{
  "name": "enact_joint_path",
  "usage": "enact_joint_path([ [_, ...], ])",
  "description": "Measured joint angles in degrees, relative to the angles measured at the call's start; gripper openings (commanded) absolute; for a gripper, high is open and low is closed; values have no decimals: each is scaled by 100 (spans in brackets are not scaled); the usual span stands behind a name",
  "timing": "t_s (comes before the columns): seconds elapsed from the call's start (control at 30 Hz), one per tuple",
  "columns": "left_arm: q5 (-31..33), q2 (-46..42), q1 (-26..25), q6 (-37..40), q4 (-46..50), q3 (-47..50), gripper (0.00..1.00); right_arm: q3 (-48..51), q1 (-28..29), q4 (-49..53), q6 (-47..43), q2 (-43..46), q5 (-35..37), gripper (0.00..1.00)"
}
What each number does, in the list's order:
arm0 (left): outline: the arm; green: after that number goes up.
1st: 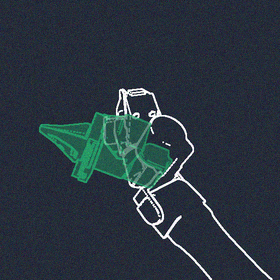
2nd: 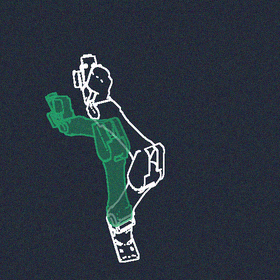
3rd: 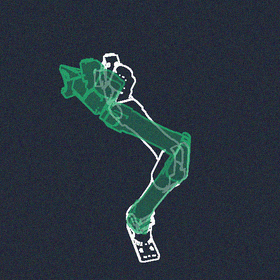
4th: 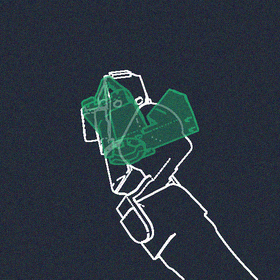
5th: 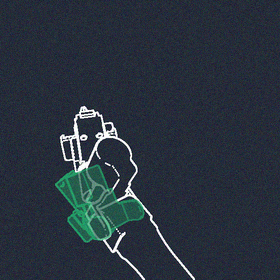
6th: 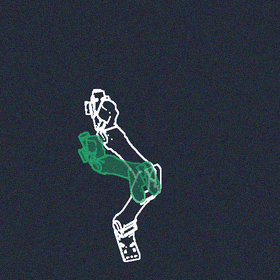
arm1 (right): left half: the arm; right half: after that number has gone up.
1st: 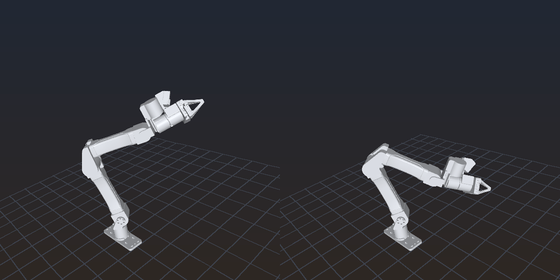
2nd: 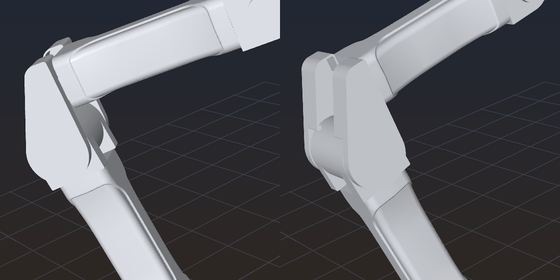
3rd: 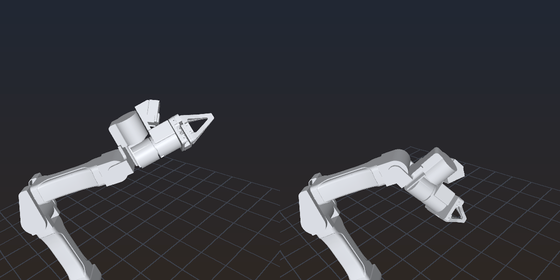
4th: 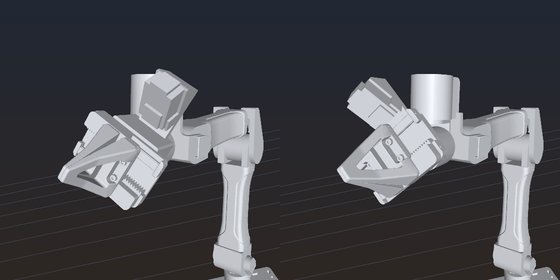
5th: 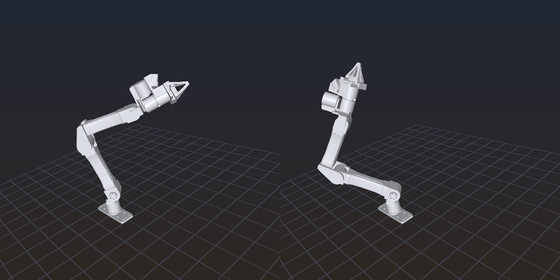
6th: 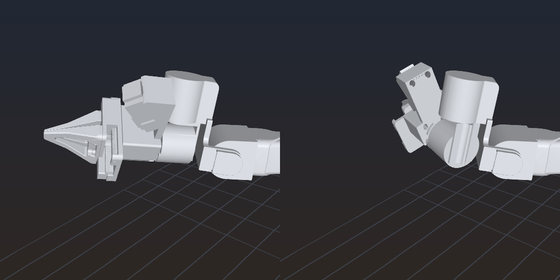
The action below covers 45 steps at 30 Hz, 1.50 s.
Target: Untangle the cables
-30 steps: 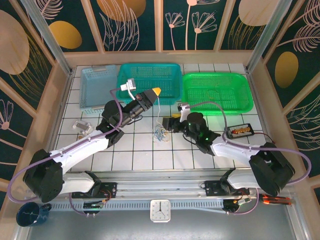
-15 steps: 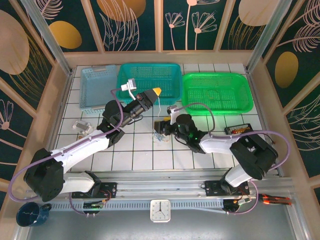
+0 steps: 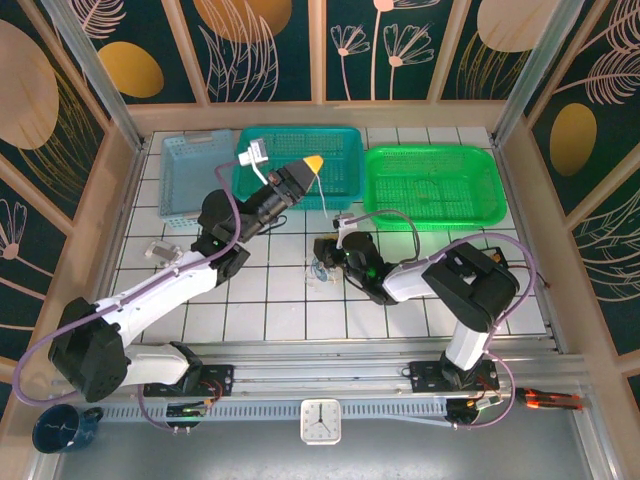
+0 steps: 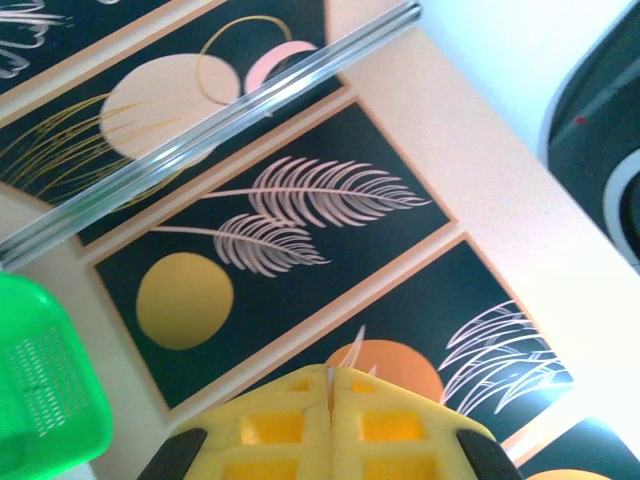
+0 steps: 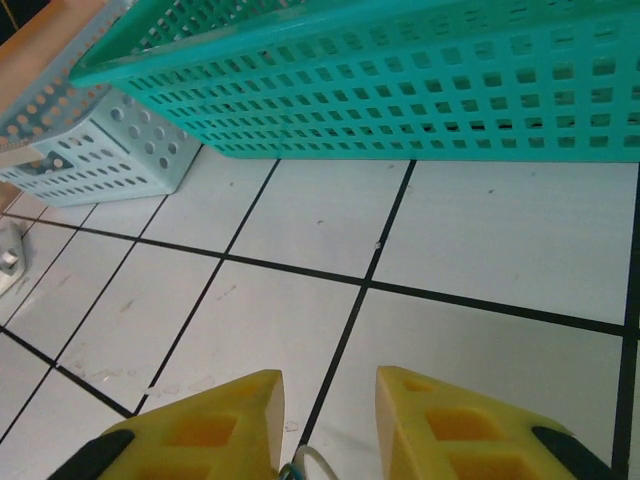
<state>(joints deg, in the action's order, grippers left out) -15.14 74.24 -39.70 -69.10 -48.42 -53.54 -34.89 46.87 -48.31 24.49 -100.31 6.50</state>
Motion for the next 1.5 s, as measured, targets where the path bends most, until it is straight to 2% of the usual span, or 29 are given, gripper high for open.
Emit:
enact_joint_path([
  [0.27, -162, 118, 0, 13, 249, -1154, 0, 50, 0, -264, 179, -229, 149, 26],
  [0.57, -245, 278, 66, 474, 876, -2312, 0, 131, 0, -297, 330, -382, 210, 26],
  [0.87, -280, 673, 780, 688, 1362, -3526, 0, 173, -4, -343, 450, -476, 251, 28],
  [1.0, -295, 852, 1075, 905, 1770, -4048, 0, 179, -4, -341, 457, -474, 243, 34],
  [1.2, -221, 955, 1633, 1432, 2481, -4575, 0, 74, -17, -94, 433, -439, 48, 50],
  [1.5, 151, 966, 2750, 2111, 3187, -4474, 0, -505, -133, 590, 382, -72, -319, 62],
])
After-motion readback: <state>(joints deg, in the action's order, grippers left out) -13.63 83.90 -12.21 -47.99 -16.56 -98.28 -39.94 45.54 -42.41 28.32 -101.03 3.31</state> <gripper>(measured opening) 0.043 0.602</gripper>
